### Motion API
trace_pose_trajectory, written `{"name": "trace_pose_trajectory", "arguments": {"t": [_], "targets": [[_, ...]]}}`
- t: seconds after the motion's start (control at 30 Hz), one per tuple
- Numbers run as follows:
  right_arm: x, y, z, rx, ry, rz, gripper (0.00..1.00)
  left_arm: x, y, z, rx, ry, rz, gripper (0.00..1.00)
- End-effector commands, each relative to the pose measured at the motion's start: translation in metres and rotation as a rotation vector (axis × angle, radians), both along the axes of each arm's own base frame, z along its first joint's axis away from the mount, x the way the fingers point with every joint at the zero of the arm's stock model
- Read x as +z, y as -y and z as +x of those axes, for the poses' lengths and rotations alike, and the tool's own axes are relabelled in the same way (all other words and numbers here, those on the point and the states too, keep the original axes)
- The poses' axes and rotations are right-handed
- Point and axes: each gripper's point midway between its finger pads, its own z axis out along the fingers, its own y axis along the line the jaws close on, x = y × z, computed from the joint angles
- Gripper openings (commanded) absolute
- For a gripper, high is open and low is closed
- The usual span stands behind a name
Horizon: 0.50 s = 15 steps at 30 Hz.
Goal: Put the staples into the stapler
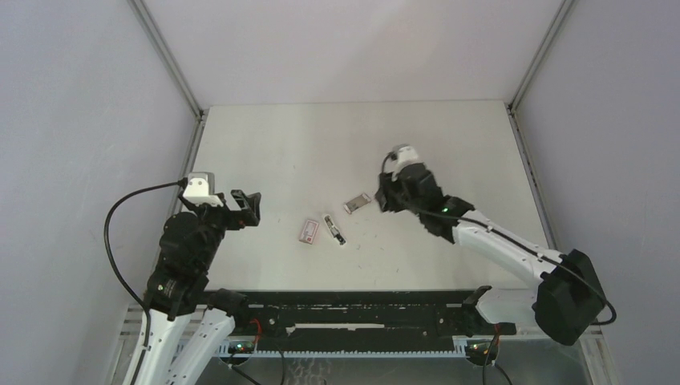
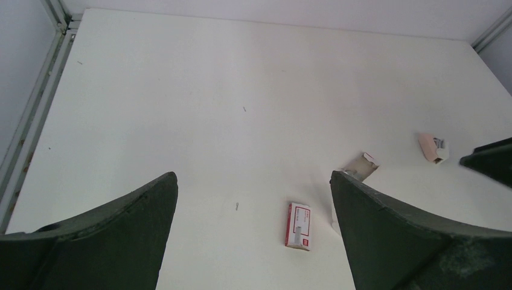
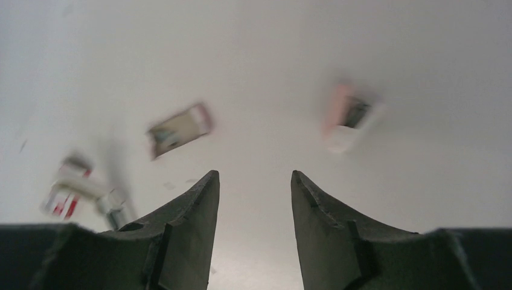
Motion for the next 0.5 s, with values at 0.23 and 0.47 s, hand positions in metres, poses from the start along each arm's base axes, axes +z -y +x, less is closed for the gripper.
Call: {"name": "trace_pose_trajectory", "arguments": {"t": [0.23, 0.47], "targets": [[-0.063, 0.121, 0.046, -0.490, -0.318, 0.105, 0.40, -0.010, -0.008, 0.005, 0.057, -0.014, -0.009, 1.00], [-0.080, 0.117, 0.073, -0.502, -0.383, 0.103, 0.37, -0.010, -0.013, 0.003, 0.077, -0.010, -0.009, 1.00]]}}
